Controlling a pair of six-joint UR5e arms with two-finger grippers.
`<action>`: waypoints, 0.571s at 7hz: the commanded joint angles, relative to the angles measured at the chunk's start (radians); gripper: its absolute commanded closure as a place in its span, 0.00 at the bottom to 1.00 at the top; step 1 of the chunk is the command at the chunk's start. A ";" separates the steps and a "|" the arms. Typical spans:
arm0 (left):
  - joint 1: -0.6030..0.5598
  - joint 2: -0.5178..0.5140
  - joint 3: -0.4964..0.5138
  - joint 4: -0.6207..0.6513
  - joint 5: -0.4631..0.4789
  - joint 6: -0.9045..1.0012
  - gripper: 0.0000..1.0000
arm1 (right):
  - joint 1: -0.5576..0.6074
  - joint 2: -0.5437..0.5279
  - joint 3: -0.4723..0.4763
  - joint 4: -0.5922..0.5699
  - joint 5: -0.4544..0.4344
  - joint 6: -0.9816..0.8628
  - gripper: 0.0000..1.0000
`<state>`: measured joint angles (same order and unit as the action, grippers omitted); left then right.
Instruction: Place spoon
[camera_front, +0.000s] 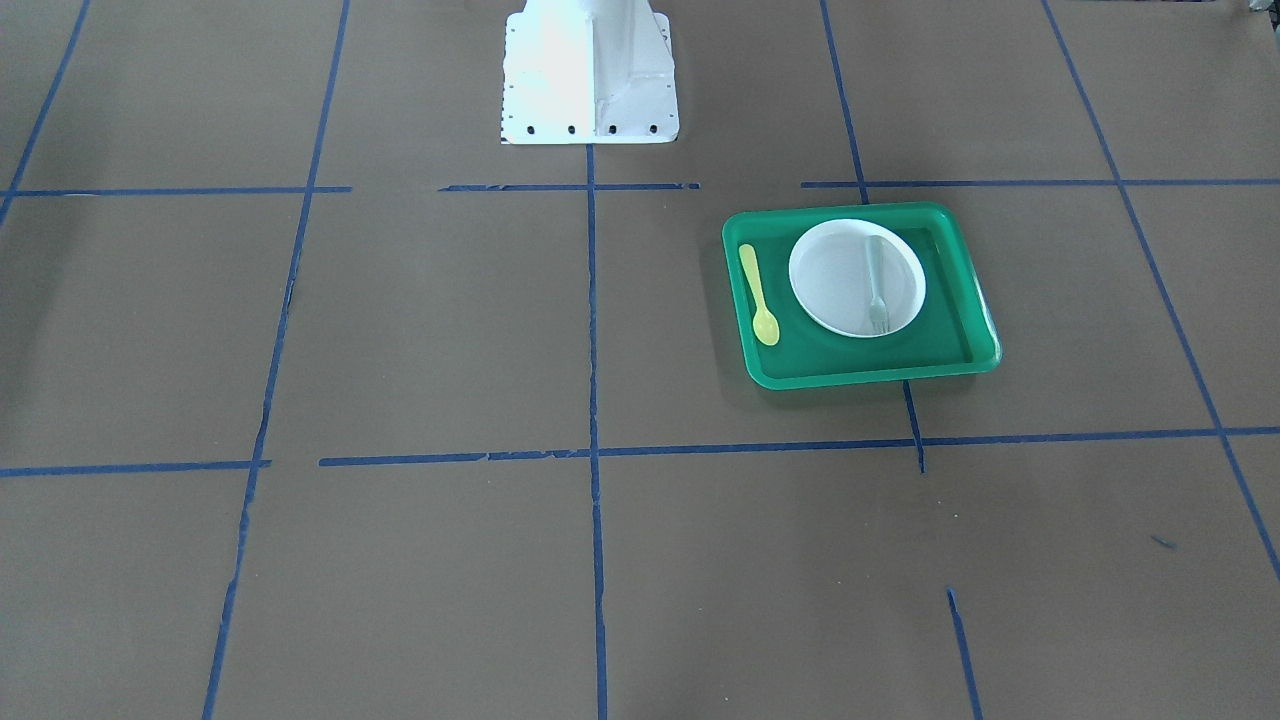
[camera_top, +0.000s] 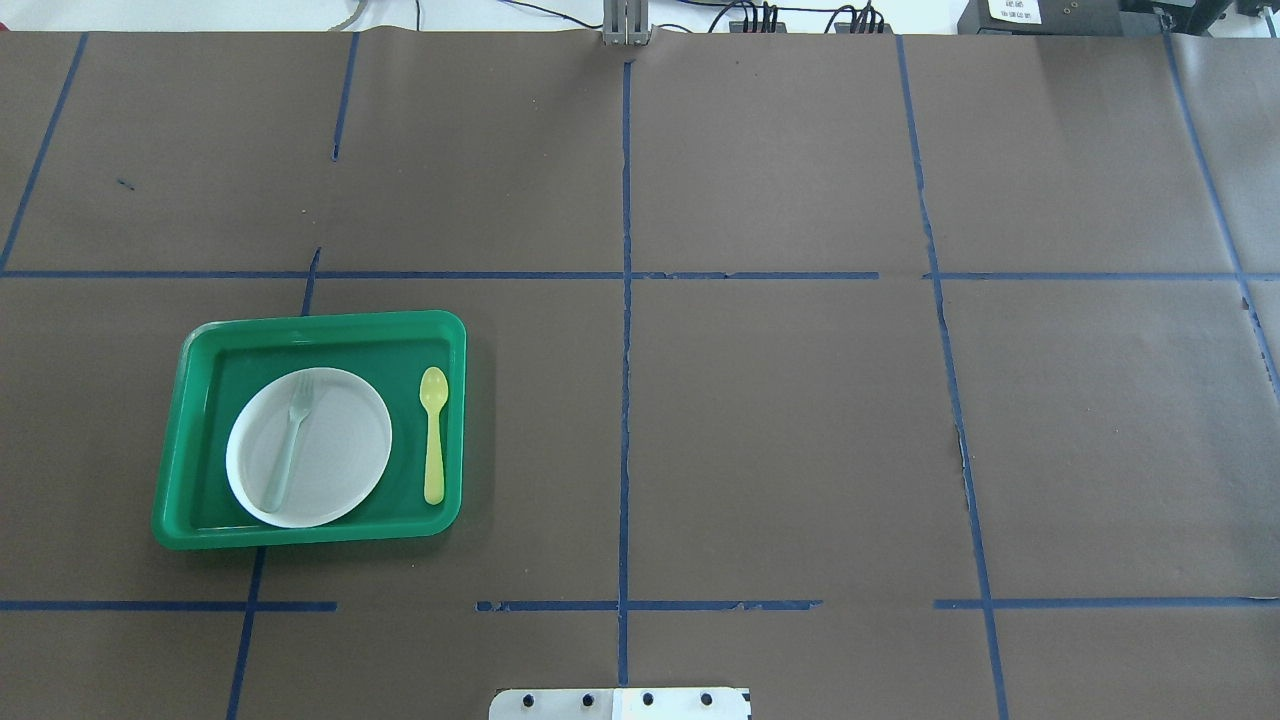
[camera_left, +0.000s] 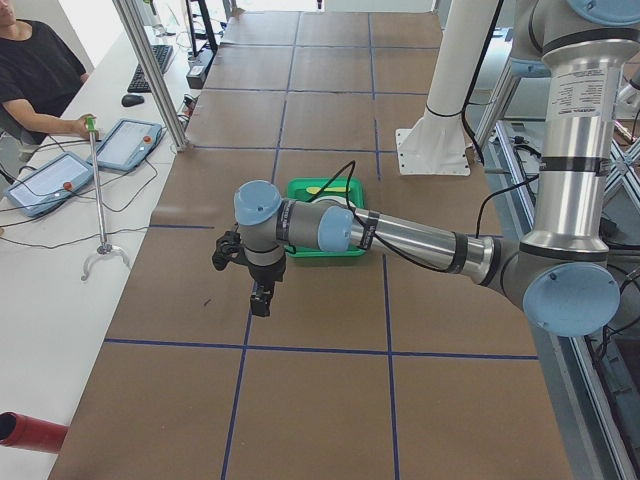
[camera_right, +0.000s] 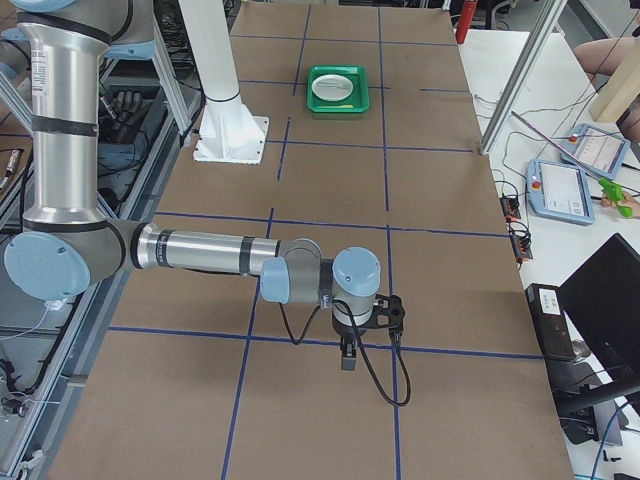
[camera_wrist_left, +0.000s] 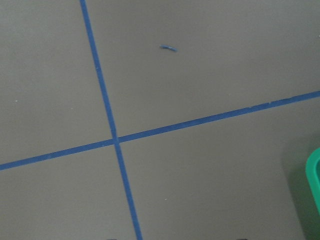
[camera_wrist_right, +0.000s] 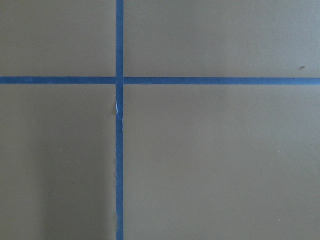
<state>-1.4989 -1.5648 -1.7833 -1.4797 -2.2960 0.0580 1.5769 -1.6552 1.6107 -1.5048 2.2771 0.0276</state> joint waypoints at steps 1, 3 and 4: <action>-0.015 0.026 0.010 -0.002 -0.034 -0.003 0.00 | 0.000 0.000 0.000 0.000 -0.001 0.000 0.00; -0.157 0.040 0.050 0.006 -0.118 -0.006 0.00 | 0.000 0.000 0.000 0.000 -0.001 0.000 0.00; -0.206 0.039 0.085 0.003 -0.117 -0.004 0.00 | 0.000 0.000 0.000 0.000 0.001 0.000 0.00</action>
<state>-1.6325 -1.5277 -1.7385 -1.4761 -2.3953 0.0534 1.5769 -1.6556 1.6107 -1.5048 2.2767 0.0276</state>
